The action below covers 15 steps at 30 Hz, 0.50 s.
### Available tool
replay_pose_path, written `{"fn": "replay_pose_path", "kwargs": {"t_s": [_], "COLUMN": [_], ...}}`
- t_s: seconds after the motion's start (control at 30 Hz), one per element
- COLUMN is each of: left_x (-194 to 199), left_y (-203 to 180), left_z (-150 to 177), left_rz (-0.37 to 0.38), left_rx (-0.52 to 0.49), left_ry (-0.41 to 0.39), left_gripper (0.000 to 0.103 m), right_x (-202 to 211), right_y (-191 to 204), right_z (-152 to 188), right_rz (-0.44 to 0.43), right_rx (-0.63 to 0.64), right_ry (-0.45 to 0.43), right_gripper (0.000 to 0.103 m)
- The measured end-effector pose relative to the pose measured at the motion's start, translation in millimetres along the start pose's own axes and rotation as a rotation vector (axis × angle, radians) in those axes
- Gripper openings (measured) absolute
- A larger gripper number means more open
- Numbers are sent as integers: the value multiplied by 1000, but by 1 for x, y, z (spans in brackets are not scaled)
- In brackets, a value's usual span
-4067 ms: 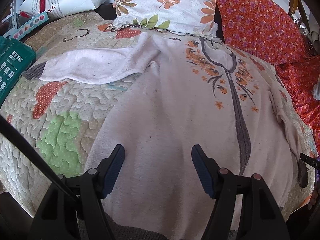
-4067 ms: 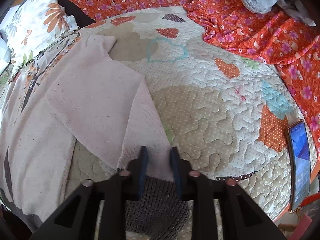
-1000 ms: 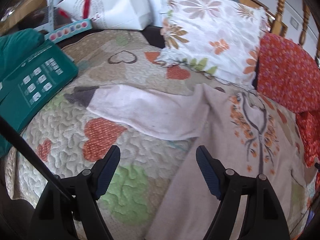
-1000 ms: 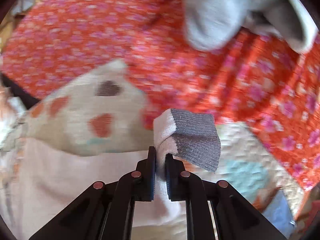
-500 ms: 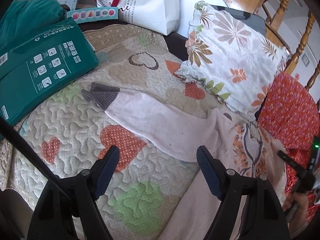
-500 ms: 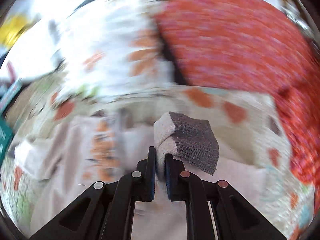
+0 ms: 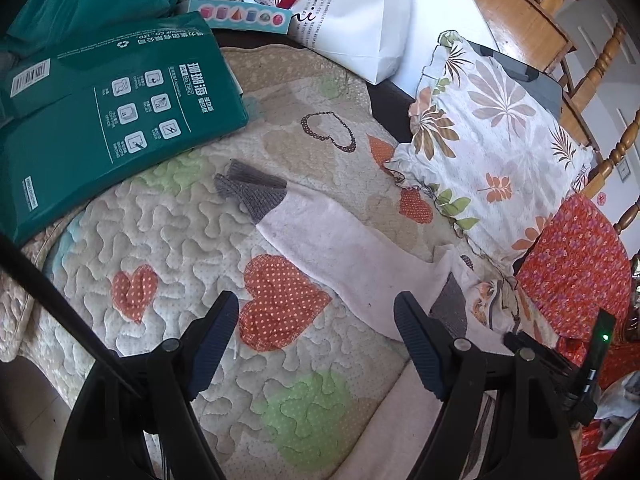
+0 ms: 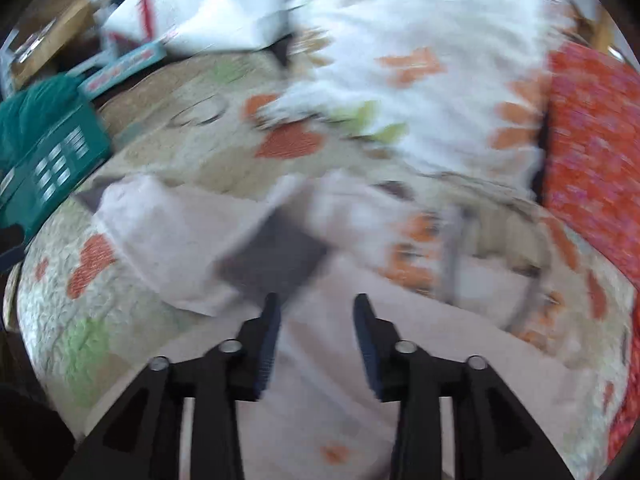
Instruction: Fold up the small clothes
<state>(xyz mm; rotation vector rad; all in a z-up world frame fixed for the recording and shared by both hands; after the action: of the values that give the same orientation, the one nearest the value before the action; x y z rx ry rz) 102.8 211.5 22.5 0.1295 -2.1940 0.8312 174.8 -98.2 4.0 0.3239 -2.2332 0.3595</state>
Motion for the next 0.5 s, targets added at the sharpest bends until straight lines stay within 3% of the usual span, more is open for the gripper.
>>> {"fn": "replay_pose_path", "kwargs": {"t_s": [0.13,0.33,0.4,0.5], "left_x": [0,-2,-5,-9], "left_y": [-4,-15,-18,-23], "left_z": [10,24,27,32], "left_rz": [12,7,-4,-16], "left_rx": [-8,-48,-64,-82], "left_ry": [24,41,42,48], "left_gripper": [80,80,80,80], "right_x": [27,68,72,58], "right_y": [-92,-238,-263,-271], "right_z": [43,155,186,212], "right_rz": [161,342,341,223], "right_rx": [-195,-616,-734,-863], "right_ry": [18,72,70,62], "right_gripper": [56,66,68,68]}}
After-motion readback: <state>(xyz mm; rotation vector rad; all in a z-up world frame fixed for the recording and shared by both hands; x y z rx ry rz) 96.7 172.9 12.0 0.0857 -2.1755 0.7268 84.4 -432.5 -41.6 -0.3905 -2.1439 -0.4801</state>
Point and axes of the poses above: each gripper's, at about its wrist camera, not at the fingertips, and x roughly against the way its jaws point, y to its left, z to its underside, the point moved 10 cm from there along -x, roughly the way its jaws point, and after that the axes turned 6 degrees about x, right-handed, at the moved point
